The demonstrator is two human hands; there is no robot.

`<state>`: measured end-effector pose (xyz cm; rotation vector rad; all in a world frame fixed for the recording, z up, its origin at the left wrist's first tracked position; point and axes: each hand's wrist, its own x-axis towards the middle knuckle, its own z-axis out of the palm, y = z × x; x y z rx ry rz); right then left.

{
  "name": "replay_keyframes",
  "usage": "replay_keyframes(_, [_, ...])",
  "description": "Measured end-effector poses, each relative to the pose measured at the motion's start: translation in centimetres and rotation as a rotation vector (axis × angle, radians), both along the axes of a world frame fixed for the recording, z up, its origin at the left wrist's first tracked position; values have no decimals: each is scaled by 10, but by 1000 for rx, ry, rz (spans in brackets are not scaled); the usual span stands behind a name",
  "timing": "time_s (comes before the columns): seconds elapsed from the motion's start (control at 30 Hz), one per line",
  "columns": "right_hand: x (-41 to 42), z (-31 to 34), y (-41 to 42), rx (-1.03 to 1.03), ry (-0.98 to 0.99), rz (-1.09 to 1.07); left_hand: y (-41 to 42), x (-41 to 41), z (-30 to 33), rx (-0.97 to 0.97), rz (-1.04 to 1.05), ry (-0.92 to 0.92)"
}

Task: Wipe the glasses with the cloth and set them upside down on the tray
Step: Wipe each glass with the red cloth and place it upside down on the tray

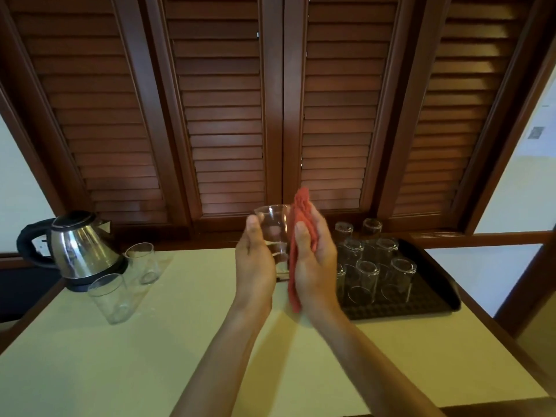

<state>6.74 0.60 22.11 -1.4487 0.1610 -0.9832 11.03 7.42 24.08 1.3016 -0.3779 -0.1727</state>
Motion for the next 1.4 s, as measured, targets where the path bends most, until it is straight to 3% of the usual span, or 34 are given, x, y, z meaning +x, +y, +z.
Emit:
replay_keyframes(0.13, [-3, -9, 8, -22, 6, -56, 2, 4, 2, 142, -102, -46])
replay_keyframes(0.2, [4, 4, -10, 17, -9, -11, 5, -3, -2, 146, -159, 14])
replay_keyframes(0.3, [2, 9, -14, 7, -17, 36, 5, -4, 2, 67, -142, 26])
replay_keyframes(0.4, [-15, -14, 9, 90, 52, 68, 6, 14, 11, -169, -60, 41])
replay_keyframes(0.47, [-20, -17, 17, 259, 26, 119, 9, 21, 9, -304, -37, 44])
replay_keyframes(0.57, [-6, -1, -2, 567, -88, 153, 7, 13, -3, -326, -26, 37])
replay_keyframes(0.77, [-11, -8, 15, 463, -63, 139, 10, 20, 4, -433, -37, 5])
replay_keyframes(0.9, [-3, 11, -9, 569, -143, 145, 16, 8, 1, -294, -50, -96])
replay_keyframes(1.0, [-8, 4, 9, 535, -125, 163, 17, 22, 4, -338, 45, -124])
replay_keyframes(1.1, [-4, 4, 8, 669, -97, 192, 17, 21, 2, -339, -19, -175])
replay_keyframes(1.17, [0, 13, -6, 773, -61, 205, 19, 13, -6, -305, -83, -203])
replay_keyframes(1.27, [1, 15, -10, 891, 11, 250, 23, 16, -12, -257, -19, -220])
replay_keyframes(1.4, [-5, 8, -1, 1091, 221, 445, 29, 20, -16, -93, -26, -381])
